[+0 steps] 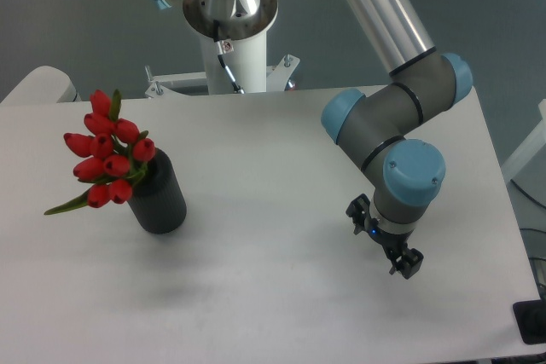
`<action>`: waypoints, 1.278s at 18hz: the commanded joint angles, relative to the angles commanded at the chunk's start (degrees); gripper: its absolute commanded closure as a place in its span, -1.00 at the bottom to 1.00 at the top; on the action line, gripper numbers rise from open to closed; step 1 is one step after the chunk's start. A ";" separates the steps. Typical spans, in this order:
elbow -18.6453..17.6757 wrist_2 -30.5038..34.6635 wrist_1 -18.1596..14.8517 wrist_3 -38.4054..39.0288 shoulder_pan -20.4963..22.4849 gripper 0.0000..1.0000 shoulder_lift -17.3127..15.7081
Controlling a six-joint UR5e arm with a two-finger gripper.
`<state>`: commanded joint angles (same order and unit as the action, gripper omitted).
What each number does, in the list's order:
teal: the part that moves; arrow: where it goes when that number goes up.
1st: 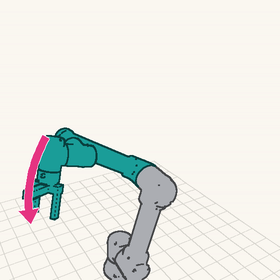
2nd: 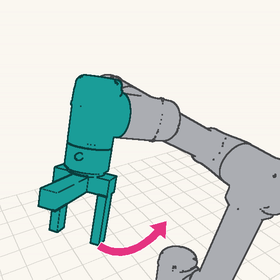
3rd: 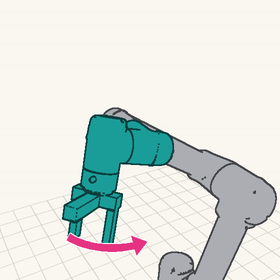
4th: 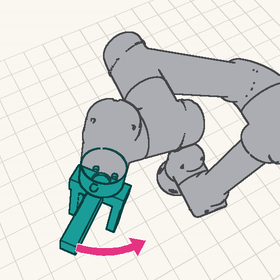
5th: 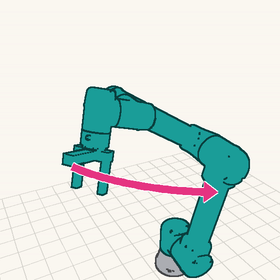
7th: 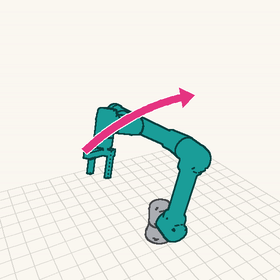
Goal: Pick up the flowers from the vase
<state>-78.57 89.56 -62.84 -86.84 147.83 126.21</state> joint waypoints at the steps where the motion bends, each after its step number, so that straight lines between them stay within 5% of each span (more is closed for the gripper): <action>1: 0.09 0.00 0.00 0.00 0.00 -1.00 0.00; 6: -0.78 -0.09 0.70 1.13 -0.09 -1.00 -0.17; 9: -2.63 -0.78 4.21 0.79 -0.09 -1.00 -0.88; 12: -3.25 -9.63 3.78 0.18 1.40 -1.00 -2.54; 23: -20.72 -33.38 3.78 -0.09 2.64 -1.00 -15.72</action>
<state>-99.30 56.18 -59.06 -86.92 150.47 110.49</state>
